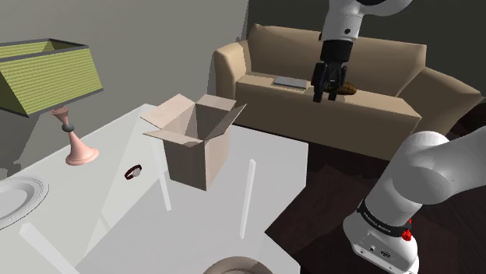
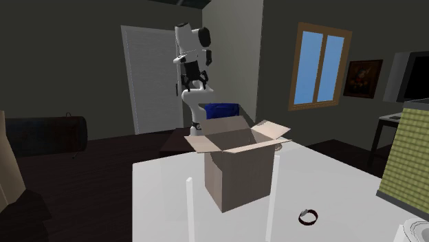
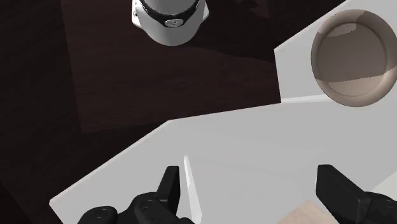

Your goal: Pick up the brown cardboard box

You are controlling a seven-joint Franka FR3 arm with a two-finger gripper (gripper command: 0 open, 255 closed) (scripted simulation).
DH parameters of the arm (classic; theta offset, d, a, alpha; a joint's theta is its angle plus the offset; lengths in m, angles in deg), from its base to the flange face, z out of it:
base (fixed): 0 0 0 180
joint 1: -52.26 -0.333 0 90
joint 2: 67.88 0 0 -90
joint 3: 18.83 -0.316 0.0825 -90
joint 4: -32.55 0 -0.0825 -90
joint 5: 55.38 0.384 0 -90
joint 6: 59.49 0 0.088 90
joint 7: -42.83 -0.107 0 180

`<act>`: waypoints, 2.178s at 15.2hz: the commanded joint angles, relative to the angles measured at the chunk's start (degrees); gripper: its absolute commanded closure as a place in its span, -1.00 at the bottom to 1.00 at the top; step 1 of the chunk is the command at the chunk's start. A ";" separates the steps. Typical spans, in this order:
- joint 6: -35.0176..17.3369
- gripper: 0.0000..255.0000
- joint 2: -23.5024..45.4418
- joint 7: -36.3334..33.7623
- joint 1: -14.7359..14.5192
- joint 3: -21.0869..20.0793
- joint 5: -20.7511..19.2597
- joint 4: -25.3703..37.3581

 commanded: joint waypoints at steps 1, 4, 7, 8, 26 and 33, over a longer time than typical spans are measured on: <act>0.00 -1.00 0.00 0.00 0.00 0.00 0.00 0.00; -5.28 -1.00 5.29 -1.44 -0.39 -1.16 1.19 0.88; -10.18 -1.00 10.92 -2.81 -0.74 -2.20 2.19 2.49; -11.71 -1.00 12.86 -3.26 -0.84 -2.52 2.47 3.18; -28.65 -1.00 49.83 -11.52 -2.28 -5.58 3.86 28.39; -31.34 -1.00 57.75 -12.79 -2.61 -5.60 3.69 34.52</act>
